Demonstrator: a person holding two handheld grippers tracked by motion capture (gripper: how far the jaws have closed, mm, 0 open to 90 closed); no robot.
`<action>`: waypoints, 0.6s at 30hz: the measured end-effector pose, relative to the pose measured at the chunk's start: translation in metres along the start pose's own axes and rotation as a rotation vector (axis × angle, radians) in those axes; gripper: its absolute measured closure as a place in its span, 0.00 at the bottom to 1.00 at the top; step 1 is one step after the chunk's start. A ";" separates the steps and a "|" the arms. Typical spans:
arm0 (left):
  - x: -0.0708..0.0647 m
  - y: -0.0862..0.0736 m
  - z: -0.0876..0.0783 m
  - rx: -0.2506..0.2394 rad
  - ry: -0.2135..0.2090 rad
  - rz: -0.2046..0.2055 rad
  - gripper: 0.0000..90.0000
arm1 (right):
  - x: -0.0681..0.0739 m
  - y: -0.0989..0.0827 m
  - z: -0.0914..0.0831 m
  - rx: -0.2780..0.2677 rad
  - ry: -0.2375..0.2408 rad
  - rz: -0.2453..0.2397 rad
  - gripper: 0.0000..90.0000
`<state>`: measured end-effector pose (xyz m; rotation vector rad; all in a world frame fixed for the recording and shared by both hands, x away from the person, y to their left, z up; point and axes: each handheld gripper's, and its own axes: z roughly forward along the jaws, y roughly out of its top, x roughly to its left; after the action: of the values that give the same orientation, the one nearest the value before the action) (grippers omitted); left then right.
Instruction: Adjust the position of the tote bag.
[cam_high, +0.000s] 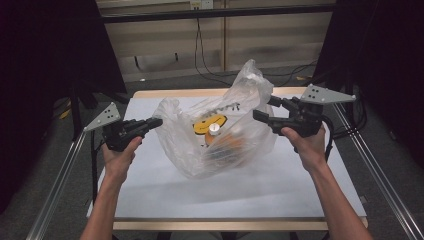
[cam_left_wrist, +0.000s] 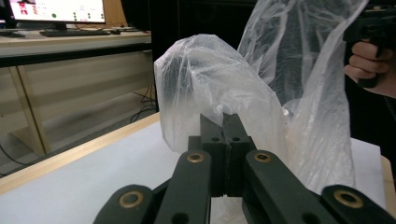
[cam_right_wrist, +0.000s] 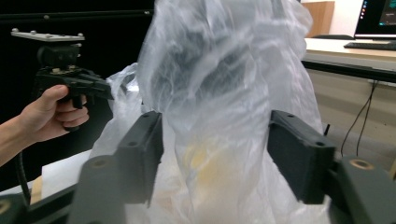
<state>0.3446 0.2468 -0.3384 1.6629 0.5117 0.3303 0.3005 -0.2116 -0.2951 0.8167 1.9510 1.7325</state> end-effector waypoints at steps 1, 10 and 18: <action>0.000 0.001 -0.001 0.005 -0.001 0.012 1.00 | -0.001 0.002 0.000 -0.007 -0.008 -0.002 0.35; -0.005 0.007 0.000 0.000 -0.016 0.030 1.00 | -0.005 0.023 -0.004 -0.020 -0.053 -0.016 0.44; -0.004 0.011 -0.006 0.012 0.018 0.052 1.00 | -0.022 0.023 -0.017 -0.054 -0.073 0.031 0.98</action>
<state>0.3393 0.2487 -0.3267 1.6882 0.4857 0.3813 0.3095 -0.2378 -0.2715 0.8825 1.8450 1.7398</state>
